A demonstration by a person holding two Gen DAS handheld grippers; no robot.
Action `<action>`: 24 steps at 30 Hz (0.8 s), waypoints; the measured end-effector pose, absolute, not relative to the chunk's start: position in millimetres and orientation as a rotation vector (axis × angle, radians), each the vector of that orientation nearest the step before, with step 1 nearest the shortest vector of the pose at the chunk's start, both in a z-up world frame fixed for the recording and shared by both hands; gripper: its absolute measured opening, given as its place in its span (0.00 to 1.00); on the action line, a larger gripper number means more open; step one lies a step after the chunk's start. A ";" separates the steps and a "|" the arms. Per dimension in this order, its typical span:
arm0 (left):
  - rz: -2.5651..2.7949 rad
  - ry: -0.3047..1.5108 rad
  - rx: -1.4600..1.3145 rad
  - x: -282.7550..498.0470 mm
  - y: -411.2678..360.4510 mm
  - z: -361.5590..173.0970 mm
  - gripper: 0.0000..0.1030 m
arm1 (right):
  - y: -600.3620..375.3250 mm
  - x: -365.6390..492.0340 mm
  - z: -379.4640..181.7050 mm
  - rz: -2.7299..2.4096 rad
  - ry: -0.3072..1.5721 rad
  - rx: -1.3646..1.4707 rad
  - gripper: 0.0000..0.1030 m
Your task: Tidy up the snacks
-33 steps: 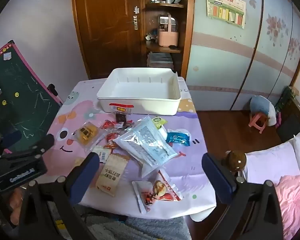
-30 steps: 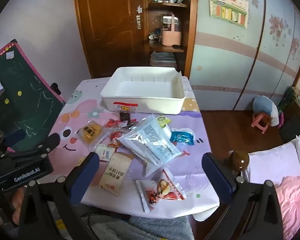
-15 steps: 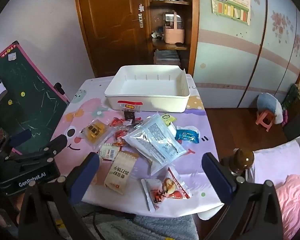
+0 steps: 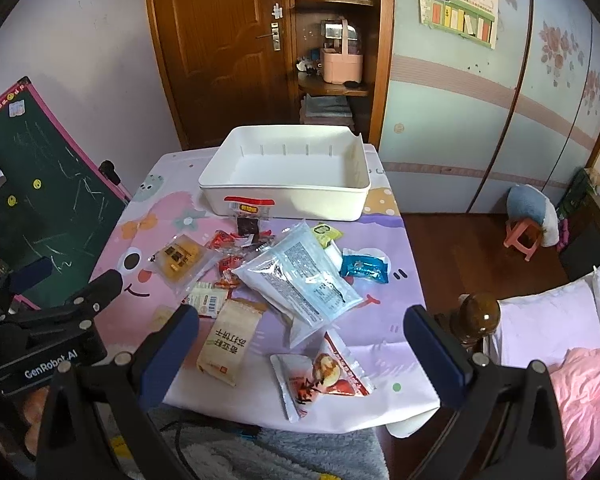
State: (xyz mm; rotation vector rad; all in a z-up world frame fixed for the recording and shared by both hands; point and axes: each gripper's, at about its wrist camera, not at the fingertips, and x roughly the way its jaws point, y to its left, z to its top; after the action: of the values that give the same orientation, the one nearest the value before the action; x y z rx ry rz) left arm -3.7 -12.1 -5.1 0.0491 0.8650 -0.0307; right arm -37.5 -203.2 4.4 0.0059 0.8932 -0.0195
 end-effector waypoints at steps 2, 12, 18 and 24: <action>-0.032 0.864 0.049 -4.5 -12.1 -5.2 1.00 | -202.2 -37.4 3.7 -0.018 0.895 0.002 0.99; -0.031 0.864 0.050 -5.2 -13.4 -5.3 1.00 | -200.2 -38.6 2.2 -0.008 0.899 0.006 0.99; -0.034 0.869 0.051 -5.4 -13.9 -6.2 1.00 | -201.3 -38.3 0.2 0.002 0.912 0.016 0.99; -0.039 0.870 0.053 -9.4 -15.7 -7.3 1.00 | -202.5 -36.6 -3.0 0.016 0.933 0.027 0.99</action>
State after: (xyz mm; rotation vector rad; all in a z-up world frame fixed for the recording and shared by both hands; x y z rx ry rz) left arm -9.4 -15.7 -7.3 0.0531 0.8700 -0.0385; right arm -36.6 -202.5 -3.0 0.0266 0.9326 0.0165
